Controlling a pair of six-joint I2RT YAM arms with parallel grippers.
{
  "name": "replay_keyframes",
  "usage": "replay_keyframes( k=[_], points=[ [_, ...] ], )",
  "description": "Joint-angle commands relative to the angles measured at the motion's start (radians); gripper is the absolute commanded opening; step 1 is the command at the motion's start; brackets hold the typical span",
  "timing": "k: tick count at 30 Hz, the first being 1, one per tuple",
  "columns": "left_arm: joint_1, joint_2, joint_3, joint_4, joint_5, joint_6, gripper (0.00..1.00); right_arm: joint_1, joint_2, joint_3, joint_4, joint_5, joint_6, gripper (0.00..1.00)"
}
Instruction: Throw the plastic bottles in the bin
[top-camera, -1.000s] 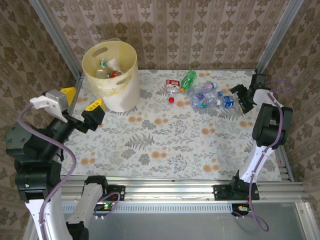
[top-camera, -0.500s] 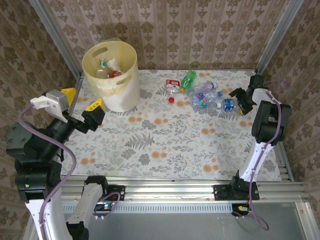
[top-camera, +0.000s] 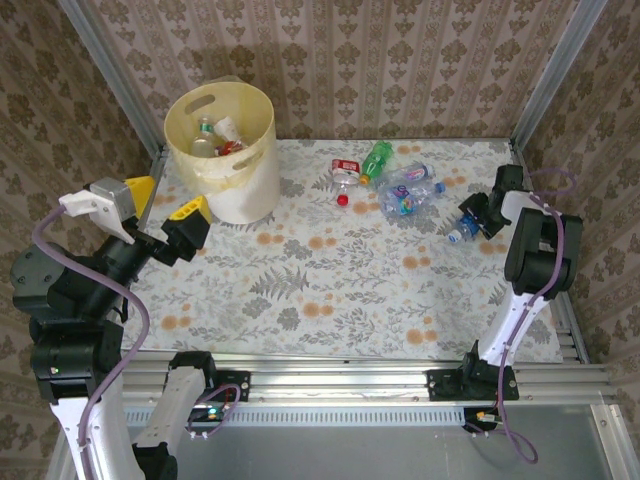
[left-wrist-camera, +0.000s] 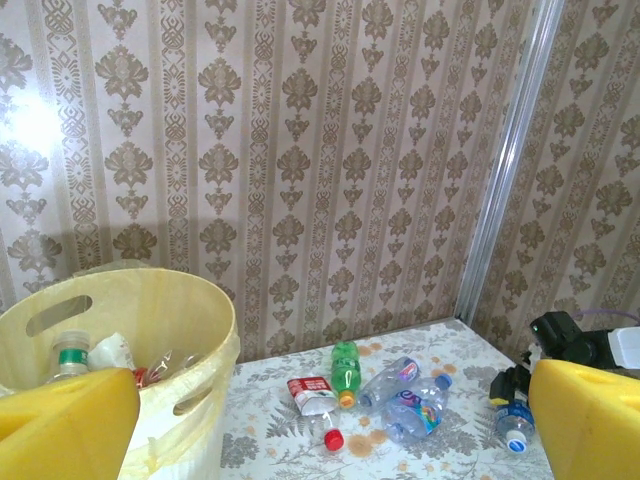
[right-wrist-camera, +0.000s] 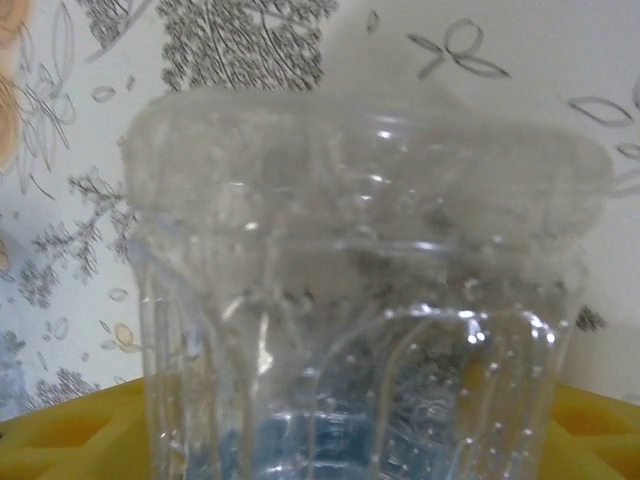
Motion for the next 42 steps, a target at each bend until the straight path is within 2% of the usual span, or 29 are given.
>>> replay_keyframes(
  k=[1,9,18,21,23,26,31,33,35,38,42],
  points=[
    [-0.005,0.007,0.004,0.025,0.018,-0.018,1.0,0.012,-0.059,-0.082,-0.045,0.053,-0.029,0.7],
    [-0.005,0.001,-0.037,0.063,0.05,-0.054,1.0,0.015,-0.183,-0.2,0.005,0.032,-0.055,0.55],
    [-0.01,-0.011,-0.163,0.208,0.162,-0.172,1.0,0.049,-0.459,-0.311,0.092,-0.083,-0.039,0.54],
    [-0.043,-0.015,-0.226,0.241,0.167,-0.193,1.0,0.077,-0.58,-0.327,0.101,-0.112,-0.043,0.54],
    [-0.097,-0.018,-0.259,0.246,0.135,-0.18,1.0,0.098,-0.651,-0.335,0.112,-0.142,-0.04,0.54],
    [-0.244,-0.008,-0.306,0.25,0.025,-0.131,1.0,0.145,-0.756,-0.346,0.14,-0.167,-0.044,0.55],
    [-0.634,0.107,-0.334,0.241,-0.23,-0.001,0.99,0.258,-0.902,-0.333,0.195,-0.193,-0.064,0.56],
    [-0.757,0.168,-0.351,0.287,-0.308,0.029,1.0,0.295,-0.938,-0.33,0.222,-0.21,-0.052,0.57],
    [-0.844,0.238,-0.371,0.364,-0.327,0.036,1.0,0.328,-0.967,-0.332,0.256,-0.228,-0.037,0.57],
    [-0.913,0.343,-0.378,0.486,-0.328,0.018,0.98,0.387,-0.993,-0.317,0.272,-0.233,-0.032,0.57],
    [-0.929,0.457,-0.396,0.645,-0.313,-0.05,0.93,0.465,-1.004,-0.267,0.24,-0.222,-0.042,0.57]
  ],
)
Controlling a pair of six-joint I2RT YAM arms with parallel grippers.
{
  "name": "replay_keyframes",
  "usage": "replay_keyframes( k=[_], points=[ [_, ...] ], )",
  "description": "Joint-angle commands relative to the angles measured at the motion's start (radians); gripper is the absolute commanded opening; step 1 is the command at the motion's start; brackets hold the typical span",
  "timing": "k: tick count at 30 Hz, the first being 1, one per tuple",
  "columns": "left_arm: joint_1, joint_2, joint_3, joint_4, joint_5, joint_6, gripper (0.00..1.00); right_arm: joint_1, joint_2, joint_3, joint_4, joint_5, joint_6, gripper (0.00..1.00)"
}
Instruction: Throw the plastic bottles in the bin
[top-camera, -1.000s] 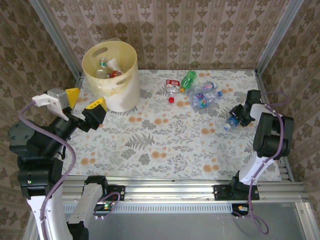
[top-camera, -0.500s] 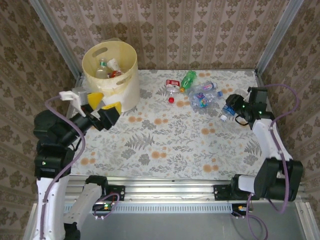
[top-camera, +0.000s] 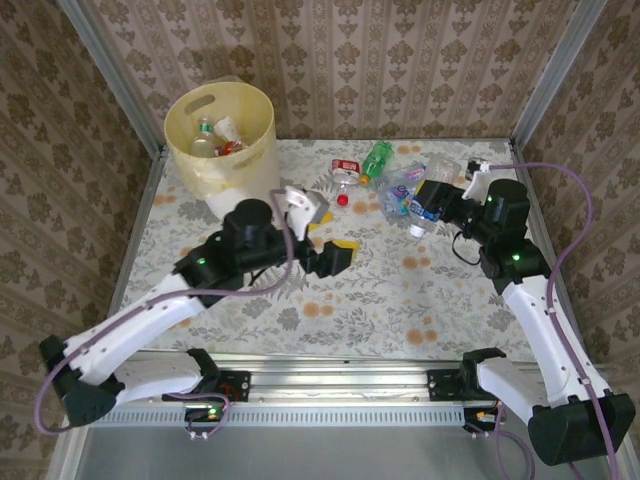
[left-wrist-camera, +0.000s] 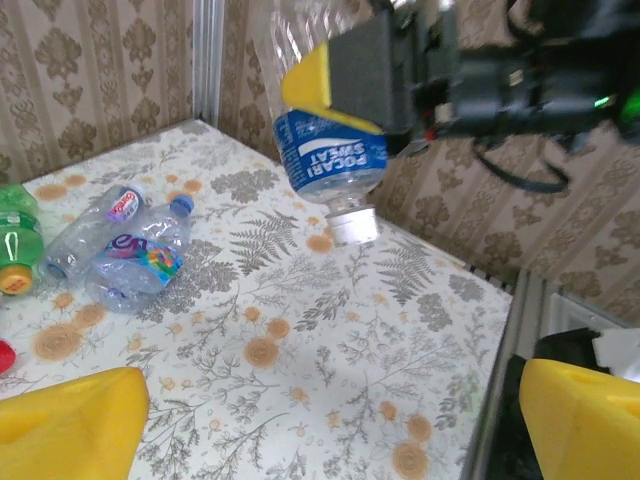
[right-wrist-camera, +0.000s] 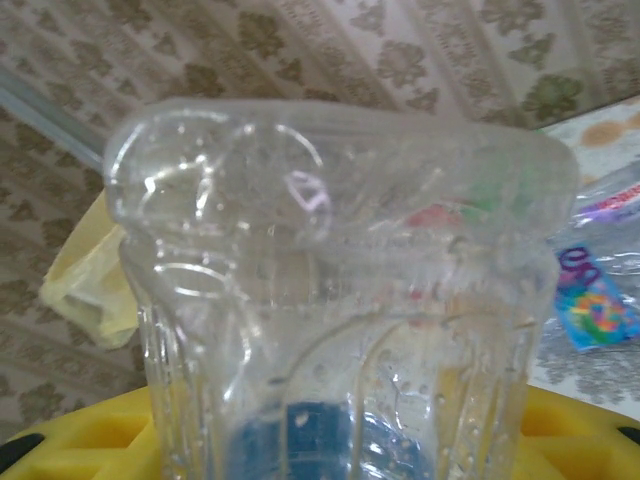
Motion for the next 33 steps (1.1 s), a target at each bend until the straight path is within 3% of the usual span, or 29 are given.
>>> replay_keyframes(
  k=[1,8,17,27,33],
  points=[
    [-0.009,0.051,-0.004,0.206,-0.03,-0.042,0.92,0.057,-0.018,0.064,0.007,-0.014,-0.002,0.57],
    [-0.011,0.149,-0.026,0.392,0.031,-0.136,0.84,0.144,-0.027,0.09,0.014,-0.002,0.03,0.57],
    [-0.012,0.219,-0.039,0.48,0.114,-0.21,0.75,0.224,-0.004,0.109,0.084,0.005,0.039,0.56],
    [-0.02,0.258,-0.058,0.527,0.138,-0.246,0.67,0.254,0.027,0.146,0.081,0.016,0.018,0.55],
    [-0.028,0.278,-0.055,0.534,0.146,-0.255,0.56,0.258,0.039,0.158,0.072,0.031,0.007,0.54]
  ],
)
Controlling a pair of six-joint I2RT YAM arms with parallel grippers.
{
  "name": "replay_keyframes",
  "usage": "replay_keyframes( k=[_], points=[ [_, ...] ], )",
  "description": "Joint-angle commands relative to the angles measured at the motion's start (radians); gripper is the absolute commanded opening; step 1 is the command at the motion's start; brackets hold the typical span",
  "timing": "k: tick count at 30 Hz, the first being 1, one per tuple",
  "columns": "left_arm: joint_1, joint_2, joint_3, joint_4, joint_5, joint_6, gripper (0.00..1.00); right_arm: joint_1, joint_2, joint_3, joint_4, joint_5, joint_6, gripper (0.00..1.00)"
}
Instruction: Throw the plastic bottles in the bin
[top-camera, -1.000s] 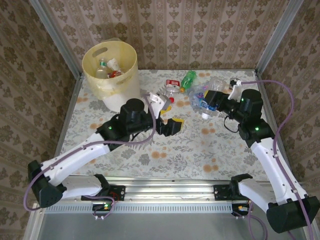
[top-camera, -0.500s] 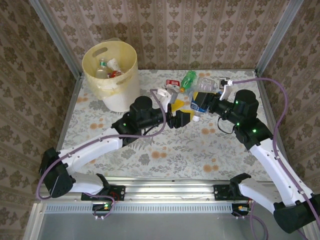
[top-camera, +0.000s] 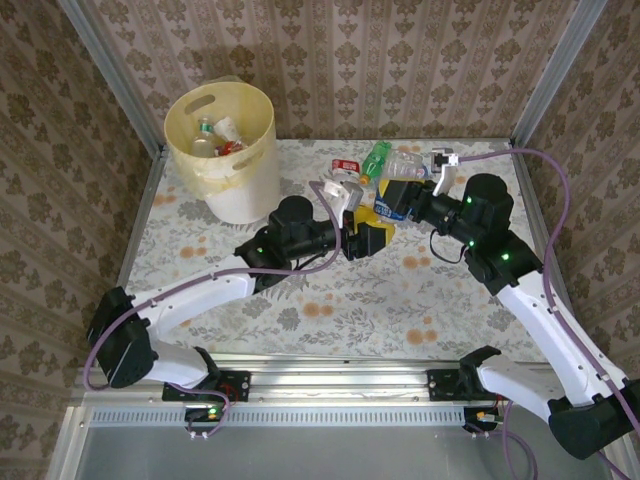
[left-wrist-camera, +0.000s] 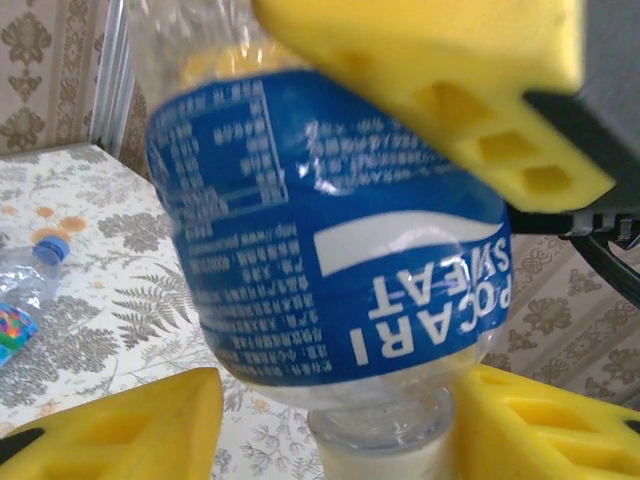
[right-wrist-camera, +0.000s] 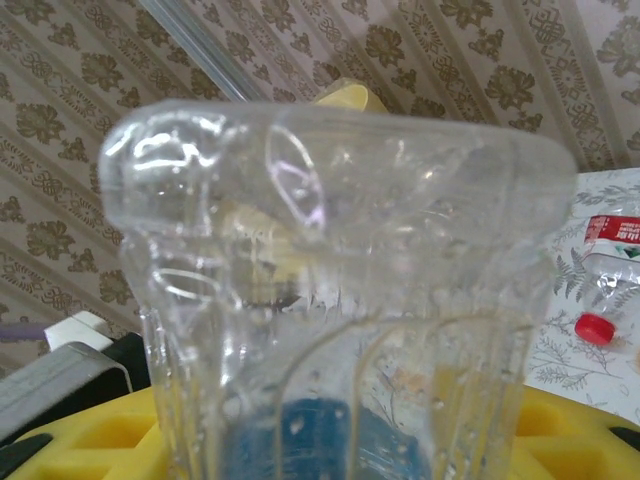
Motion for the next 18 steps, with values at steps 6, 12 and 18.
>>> replay_keyframes(
  k=[6,12,18],
  points=[
    [-0.008,0.015,-0.017,0.065,0.026,-0.03,0.47,0.009,0.017,0.046,0.023,0.023,-0.018,0.54],
    [-0.008,0.019,-0.009,0.071,0.04,-0.03,0.31,0.009,0.02,0.041,0.012,0.028,-0.026,0.54],
    [-0.007,0.022,-0.007,0.071,0.046,-0.03,0.22,0.009,0.018,0.041,0.009,0.031,-0.029,0.54]
  ],
)
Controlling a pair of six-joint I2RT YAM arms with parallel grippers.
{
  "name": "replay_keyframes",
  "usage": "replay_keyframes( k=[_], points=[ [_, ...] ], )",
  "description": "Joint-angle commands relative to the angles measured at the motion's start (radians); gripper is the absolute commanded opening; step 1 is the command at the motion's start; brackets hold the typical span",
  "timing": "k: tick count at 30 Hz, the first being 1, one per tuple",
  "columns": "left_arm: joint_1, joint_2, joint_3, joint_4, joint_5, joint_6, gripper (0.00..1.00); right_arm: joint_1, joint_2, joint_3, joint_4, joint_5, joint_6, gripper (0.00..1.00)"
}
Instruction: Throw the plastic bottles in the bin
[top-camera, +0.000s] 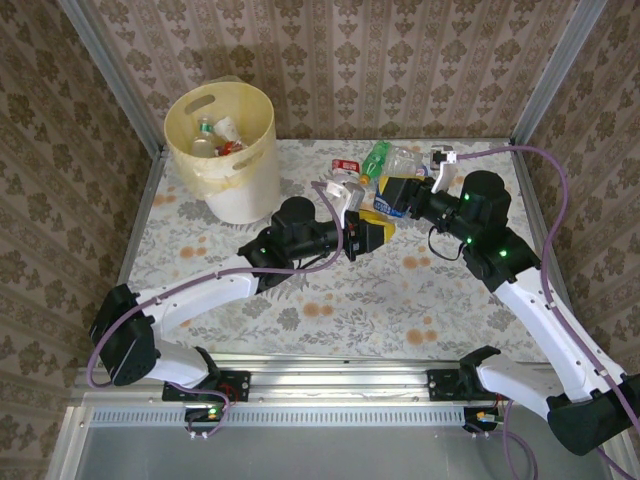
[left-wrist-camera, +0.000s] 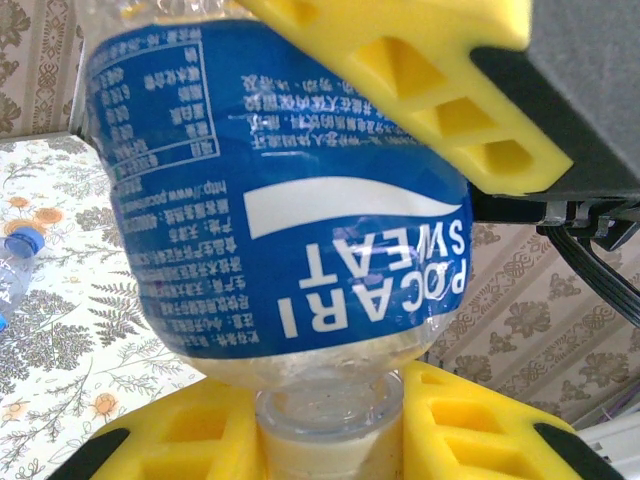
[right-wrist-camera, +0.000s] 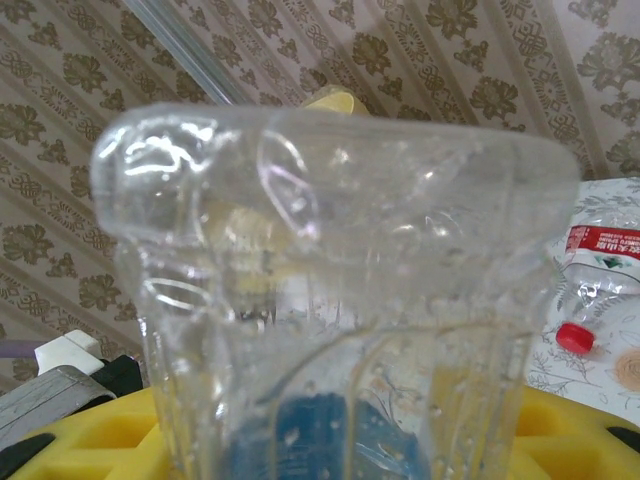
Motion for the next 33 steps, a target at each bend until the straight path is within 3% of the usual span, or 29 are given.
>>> replay_keyframes(
  k=[1,5,18,26,33],
  points=[
    [-0.005,0.007,-0.002,0.036,0.023,0.01,0.21,0.008,-0.004,0.03,0.01,0.006,-0.003,0.54],
    [0.0,0.003,-0.007,0.044,0.023,0.009,0.16,0.008,-0.004,0.027,0.014,-0.004,-0.004,0.57],
    [0.054,-0.135,-0.054,-0.078,-0.053,0.077,0.11,0.008,-0.069,0.007,0.002,0.021,-0.025,0.99],
    [0.16,-0.345,-0.038,-0.352,-0.174,0.205,0.1,0.008,-0.119,0.004,-0.049,0.025,-0.041,1.0],
    [0.311,-0.549,0.057,-0.598,-0.458,0.424,0.1,0.008,-0.167,-0.019,-0.096,0.043,-0.066,1.0]
  ],
)
